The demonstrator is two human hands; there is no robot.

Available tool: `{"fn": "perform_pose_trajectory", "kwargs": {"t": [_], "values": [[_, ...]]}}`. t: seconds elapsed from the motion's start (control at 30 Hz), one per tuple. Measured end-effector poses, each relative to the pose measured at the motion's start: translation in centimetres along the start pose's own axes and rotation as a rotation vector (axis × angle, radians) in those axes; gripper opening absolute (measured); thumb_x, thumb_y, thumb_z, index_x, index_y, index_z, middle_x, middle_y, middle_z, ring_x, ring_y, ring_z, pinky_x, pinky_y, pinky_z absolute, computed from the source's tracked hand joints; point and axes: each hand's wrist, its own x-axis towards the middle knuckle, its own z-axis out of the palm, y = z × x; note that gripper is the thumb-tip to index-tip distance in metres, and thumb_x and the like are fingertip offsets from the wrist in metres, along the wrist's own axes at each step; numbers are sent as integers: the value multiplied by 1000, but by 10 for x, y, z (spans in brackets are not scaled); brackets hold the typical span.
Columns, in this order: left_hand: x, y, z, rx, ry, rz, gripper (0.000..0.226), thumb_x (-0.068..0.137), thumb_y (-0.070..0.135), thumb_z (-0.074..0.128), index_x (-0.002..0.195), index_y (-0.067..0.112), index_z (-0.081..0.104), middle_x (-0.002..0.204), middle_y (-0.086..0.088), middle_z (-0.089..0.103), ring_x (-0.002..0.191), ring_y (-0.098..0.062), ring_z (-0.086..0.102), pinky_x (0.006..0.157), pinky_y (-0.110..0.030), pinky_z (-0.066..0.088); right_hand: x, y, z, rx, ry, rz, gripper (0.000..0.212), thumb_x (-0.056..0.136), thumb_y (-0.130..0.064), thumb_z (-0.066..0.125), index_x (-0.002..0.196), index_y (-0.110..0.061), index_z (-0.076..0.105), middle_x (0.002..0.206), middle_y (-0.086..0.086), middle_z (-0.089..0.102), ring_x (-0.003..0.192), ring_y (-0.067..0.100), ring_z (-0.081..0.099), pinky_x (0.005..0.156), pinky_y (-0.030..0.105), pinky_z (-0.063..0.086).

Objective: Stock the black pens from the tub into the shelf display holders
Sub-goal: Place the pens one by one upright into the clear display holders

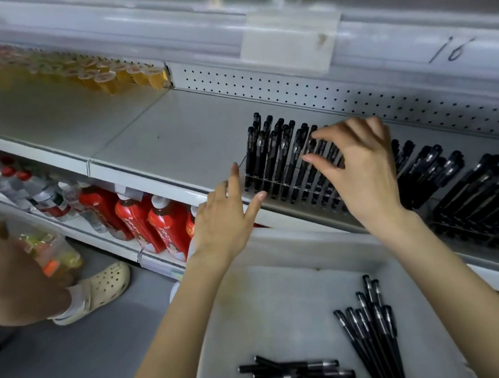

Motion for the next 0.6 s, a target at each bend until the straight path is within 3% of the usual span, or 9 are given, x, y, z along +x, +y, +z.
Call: {"fn": "perform_pose_trajectory", "kwargs": {"t": [0.07, 0.13, 0.2, 0.3, 0.4, 0.53, 0.6], "values": [[-6, 3, -7, -17, 23, -12, 73, 94, 61, 19, 151, 17, 8, 130, -10, 50, 117, -27, 49, 93, -42, 43, -12, -6, -11, 143, -18, 25, 34, 80, -35, 64, 103, -9, 67, 94, 5, 63, 87, 24, 56, 82, 34, 45], [-16, 2, -19, -7, 21, -26, 71, 93, 61, 20, 149, 17, 19, 134, -12, 48, 120, -28, 48, 96, -43, 40, -32, -14, -21, 315, -84, 55, 26, 80, -29, 68, 99, -11, 66, 90, -2, 60, 77, 11, 54, 76, 18, 45], [-36, -4, -32, -71, 6, -73, 68, 93, 60, 24, 147, 19, 27, 140, -11, 42, 125, -30, 43, 98, -43, 37, -63, -21, -26, 439, -257, 128, 18, 79, -24, 72, 94, -16, 67, 84, -11, 58, 71, 2, 53, 69, 10, 41], [-83, -21, -45, -291, -22, -186, 64, 95, 52, 36, 149, 22, 21, 150, -6, 30, 133, -25, 34, 102, -37, 32, -125, -26, -18, 473, -633, 268, 14, 79, -33, 72, 89, -27, 65, 81, -14, 61, 71, 2, 56, 67, 21, 47], [-134, -29, -48, -480, -26, -280, 73, 92, 43, 51, 151, 23, 12, 153, -2, 26, 137, -19, 30, 107, -33, 27, -174, -27, -6, 428, -870, 330, 16, 80, -41, 70, 90, -30, 64, 86, -11, 65, 75, 3, 59, 76, 28, 50], [-177, -35, -35, -715, -107, -453, 74, 89, 41, 58, 149, 35, 16, 146, 9, 36, 133, -18, 36, 104, -31, 31, -207, -31, -3, 397, -1000, 405, 27, 79, -47, 69, 94, -24, 67, 83, -10, 65, 76, 5, 59, 77, 27, 49], [-185, -42, -30, -718, -133, -463, 62, 89, 43, 59, 144, 36, 32, 139, 11, 48, 125, -18, 47, 104, -42, 39, -213, -33, -2, 420, -1006, 436, 29, 77, -44, 72, 92, -20, 68, 80, -9, 64, 72, 5, 58, 73, 27, 48]]}}
